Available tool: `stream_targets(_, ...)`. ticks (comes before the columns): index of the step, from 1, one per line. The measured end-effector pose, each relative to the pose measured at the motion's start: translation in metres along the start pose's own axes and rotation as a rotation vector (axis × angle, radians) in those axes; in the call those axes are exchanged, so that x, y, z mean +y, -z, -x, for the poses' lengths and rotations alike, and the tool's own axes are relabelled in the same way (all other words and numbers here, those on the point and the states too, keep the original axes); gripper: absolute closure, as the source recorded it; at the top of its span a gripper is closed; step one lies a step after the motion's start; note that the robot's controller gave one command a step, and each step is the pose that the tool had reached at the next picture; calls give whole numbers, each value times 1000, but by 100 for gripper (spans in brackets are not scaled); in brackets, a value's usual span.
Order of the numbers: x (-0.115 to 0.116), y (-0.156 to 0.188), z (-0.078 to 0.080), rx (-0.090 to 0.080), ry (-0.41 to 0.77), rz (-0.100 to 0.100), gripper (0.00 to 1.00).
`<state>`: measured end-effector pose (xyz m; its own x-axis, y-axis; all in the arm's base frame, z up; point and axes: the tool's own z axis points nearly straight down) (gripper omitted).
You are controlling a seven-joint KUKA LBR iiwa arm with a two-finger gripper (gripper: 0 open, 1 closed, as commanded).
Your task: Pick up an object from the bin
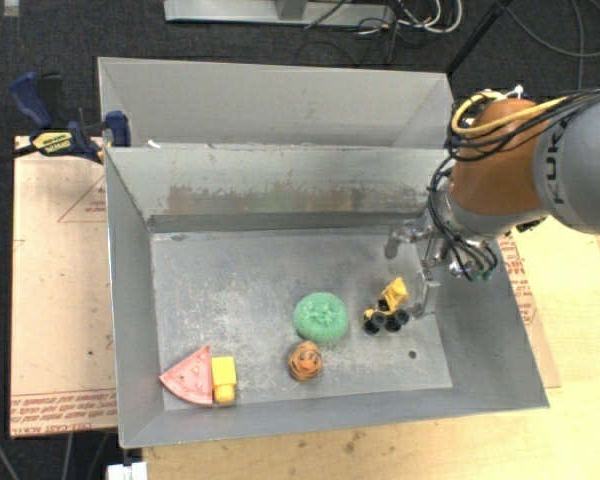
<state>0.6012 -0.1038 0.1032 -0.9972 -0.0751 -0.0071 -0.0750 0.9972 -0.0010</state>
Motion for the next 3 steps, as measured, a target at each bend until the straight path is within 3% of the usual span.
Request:
stream_targets(1, 40, -21, -10, 4, 212, -7, 0)
stream_targets(2, 70, -31, -12, 2, 241, 4, 100)
stream_targets(3, 65, -31, -13, 3, 249, 3, 100)
